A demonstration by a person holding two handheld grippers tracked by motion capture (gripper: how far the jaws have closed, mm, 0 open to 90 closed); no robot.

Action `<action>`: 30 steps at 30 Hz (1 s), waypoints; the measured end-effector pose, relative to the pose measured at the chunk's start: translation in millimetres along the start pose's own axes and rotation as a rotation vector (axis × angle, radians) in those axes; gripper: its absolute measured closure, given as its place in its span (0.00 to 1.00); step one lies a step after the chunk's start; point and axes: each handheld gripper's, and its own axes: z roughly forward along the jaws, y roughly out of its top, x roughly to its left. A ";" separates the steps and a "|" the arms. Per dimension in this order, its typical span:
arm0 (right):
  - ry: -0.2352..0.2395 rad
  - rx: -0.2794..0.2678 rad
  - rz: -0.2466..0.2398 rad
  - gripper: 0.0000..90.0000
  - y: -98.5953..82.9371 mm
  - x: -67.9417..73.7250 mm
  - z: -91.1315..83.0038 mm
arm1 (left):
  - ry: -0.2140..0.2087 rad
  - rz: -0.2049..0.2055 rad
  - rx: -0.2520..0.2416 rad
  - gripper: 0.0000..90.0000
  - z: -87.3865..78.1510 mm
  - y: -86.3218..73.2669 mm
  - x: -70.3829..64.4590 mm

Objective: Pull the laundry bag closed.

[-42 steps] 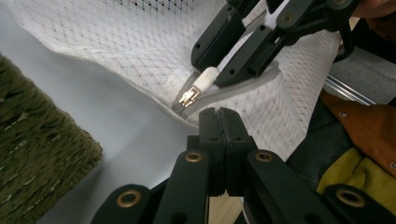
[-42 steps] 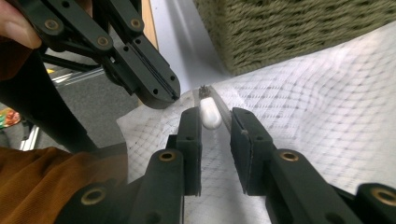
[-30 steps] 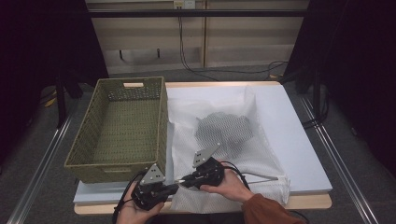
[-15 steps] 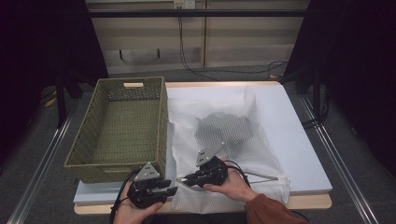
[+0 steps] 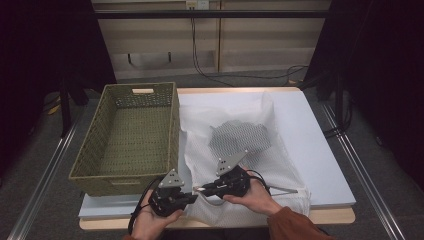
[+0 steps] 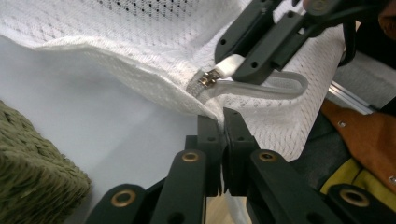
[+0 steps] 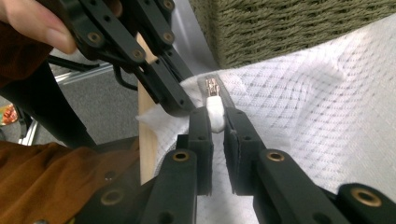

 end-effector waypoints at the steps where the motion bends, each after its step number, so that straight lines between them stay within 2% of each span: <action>1: 0.003 0.003 -0.002 0.91 -0.1 -0.1 0.0 | 0.004 0.010 -0.003 0.98 -0.9 0.9 -1.3; 2: -0.001 0.006 -0.018 0.91 0.1 -0.2 1.0 | 0.000 0.009 -0.012 0.98 -1.2 1.3 -1.9; 4: -0.004 0.011 -0.024 0.91 1.4 1.0 1.9 | 0.015 0.031 0.009 0.98 -2.4 2.6 -3.2; 6: -0.011 0.013 -0.036 0.91 3.2 2.1 2.7 | 0.007 0.040 0.003 0.98 -3.1 3.3 -4.1; 7: -0.007 0.016 -0.038 0.91 3.9 2.3 3.1 | 0.018 0.036 0.002 0.98 -3.9 3.8 -5.7; 10: -0.008 0.022 -0.045 0.90 5.9 2.2 4.6 | 0.009 0.046 -0.015 0.98 -5.9 4.4 -5.4; 11: -0.007 0.022 -0.055 0.90 6.7 2.1 5.3 | 0.013 0.054 -0.005 0.98 -7.7 5.4 -5.3; 13: -0.018 0.025 -0.059 0.90 8.0 2.9 7.2 | 0.013 0.049 -0.017 0.98 -7.8 6.3 -6.4; 20: -0.035 0.024 -0.067 0.87 9.9 3.0 11.3 | -0.014 0.071 -0.017 0.99 -5.1 7.2 -8.0; 25: -0.054 0.039 -0.121 0.87 11.7 5.5 14.4 | -0.020 0.090 -0.007 0.99 -3.8 7.2 -8.9; 28: -0.050 0.042 -0.138 0.89 10.7 5.5 13.8 | -0.020 0.082 -0.003 0.99 -2.8 6.1 -8.5; 30: -0.036 0.030 -0.124 0.89 9.5 4.8 12.2 | -0.014 0.072 0.004 0.99 -3.1 5.4 -7.2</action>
